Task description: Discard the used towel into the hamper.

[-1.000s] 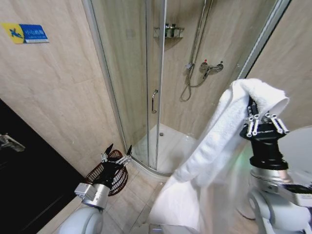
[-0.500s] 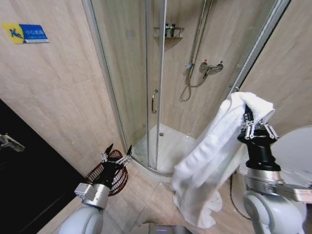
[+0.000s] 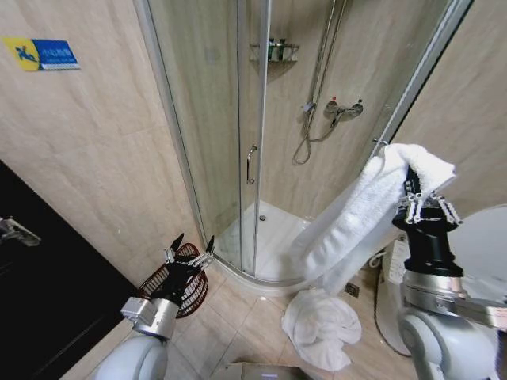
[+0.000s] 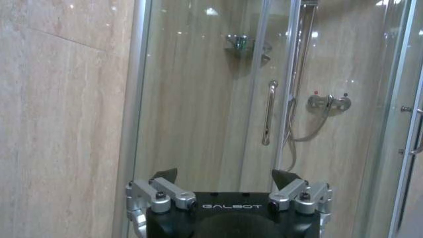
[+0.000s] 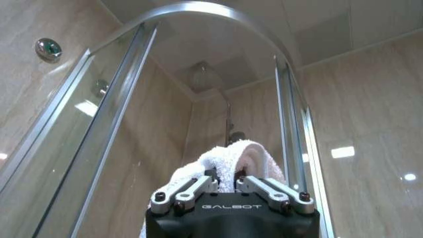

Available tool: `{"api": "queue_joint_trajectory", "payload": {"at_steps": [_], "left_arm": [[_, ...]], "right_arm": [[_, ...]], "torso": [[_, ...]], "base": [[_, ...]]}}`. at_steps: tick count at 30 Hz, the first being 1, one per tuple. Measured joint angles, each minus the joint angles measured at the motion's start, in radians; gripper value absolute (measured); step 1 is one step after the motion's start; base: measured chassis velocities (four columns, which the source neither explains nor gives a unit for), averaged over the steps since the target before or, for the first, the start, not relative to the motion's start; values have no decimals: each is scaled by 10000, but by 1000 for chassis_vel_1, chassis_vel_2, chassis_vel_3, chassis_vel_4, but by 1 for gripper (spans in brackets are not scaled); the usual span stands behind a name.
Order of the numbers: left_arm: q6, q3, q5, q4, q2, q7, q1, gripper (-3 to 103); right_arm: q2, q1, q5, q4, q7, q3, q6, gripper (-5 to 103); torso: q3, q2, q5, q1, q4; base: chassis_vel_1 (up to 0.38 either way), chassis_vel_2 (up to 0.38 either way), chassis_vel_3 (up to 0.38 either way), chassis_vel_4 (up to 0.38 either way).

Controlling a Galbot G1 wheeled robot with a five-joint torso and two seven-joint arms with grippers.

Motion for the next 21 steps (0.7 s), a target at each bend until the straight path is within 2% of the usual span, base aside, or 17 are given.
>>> {"api": "queue_joint_trajectory", "payload": {"at_steps": [11, 21], "left_arm": [[0, 0, 0, 0, 0, 0, -1, 97], [0, -1, 0, 1, 0, 0, 0, 97]], "right_arm": [[-11, 60, 46, -1, -17, -21, 33, 9], [26, 2, 38, 0, -101, -35, 149, 9]], "torso": [[1, -1, 1, 4, 0], [-2, 2, 0, -7, 2]], "base": [[21, -27, -51, 49], [165, -137, -152, 147]]}}
